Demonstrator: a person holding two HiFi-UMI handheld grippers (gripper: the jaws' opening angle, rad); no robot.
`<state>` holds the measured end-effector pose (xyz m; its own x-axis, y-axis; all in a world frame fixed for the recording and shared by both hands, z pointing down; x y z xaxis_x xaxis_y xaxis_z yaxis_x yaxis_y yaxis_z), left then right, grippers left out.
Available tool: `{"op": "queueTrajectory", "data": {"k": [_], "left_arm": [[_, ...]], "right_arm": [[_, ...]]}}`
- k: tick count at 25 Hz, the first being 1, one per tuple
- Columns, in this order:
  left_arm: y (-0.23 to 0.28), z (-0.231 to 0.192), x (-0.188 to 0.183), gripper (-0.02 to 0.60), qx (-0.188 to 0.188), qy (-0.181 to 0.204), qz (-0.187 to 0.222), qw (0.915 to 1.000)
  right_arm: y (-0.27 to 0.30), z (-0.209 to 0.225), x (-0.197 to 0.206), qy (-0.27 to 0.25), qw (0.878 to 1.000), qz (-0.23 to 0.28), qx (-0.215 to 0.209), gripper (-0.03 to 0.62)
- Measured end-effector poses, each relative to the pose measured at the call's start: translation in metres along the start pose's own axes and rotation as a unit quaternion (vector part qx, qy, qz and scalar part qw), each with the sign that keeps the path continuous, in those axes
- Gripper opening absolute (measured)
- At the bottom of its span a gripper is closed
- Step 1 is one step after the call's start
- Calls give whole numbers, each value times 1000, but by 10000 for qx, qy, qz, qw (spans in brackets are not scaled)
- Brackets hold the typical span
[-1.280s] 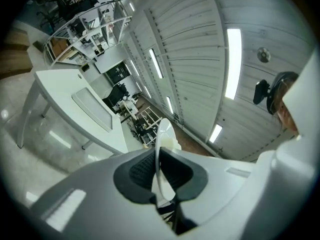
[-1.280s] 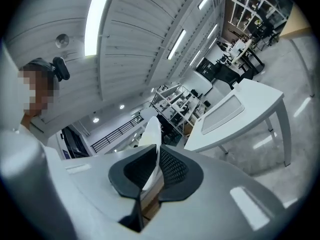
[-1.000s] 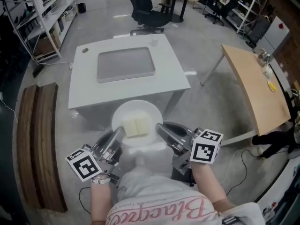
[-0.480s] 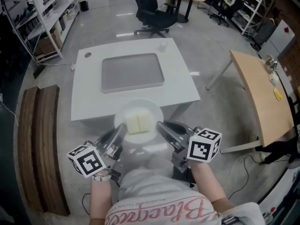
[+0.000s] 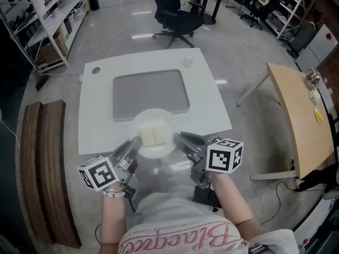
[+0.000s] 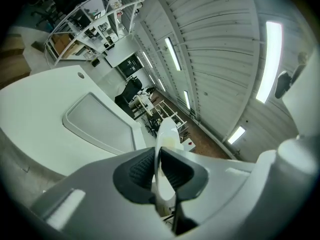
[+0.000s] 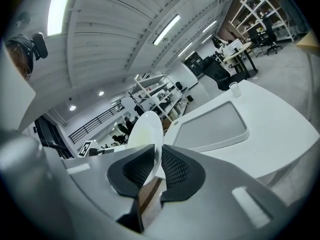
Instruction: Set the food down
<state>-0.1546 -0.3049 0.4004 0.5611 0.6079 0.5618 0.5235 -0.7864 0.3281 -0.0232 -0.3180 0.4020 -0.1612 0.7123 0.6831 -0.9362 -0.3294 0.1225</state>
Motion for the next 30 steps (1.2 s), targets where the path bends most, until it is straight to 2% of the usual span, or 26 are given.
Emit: {"op": "queueTrajectory", "data": {"k": [5,10,15,20,25,30], "left_arm": [[41,-21,-26,25,-211,-45,-76,9997],[91,-51,-42,26,-416,-249,-240,9985],[135,-93,-49,31,-891,-357,-513,9941],[169,-134,-46,44,-1477,-455,-822,9846],[189,-161,-40,51,-1842,-560,-1219,9737],[199,-183,-34,64,-2180,-590,-1560,9616]], "right_arm": [[25,42,-25,252,9995,-167,13,46],[50,97,-42,548,9973,-468,119,48],[82,156,-45,858,9915,-920,325,52],[104,202,-35,1026,9834,-1370,605,60],[114,231,-23,1280,9724,-1772,821,63],[120,245,-15,1315,9642,-2066,1016,67]]}}
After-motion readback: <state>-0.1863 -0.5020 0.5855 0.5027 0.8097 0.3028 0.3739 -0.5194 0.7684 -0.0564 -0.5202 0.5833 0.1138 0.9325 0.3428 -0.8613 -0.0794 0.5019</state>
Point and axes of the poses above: the fingertips, and each gripper's own axes: y forward along the fingers, z to its right, x out of its underside, the point moved 1 cm from there along -y, backward along the fingers, and after that the axes turned 13 degrees about -x, right-handed, at the moved point
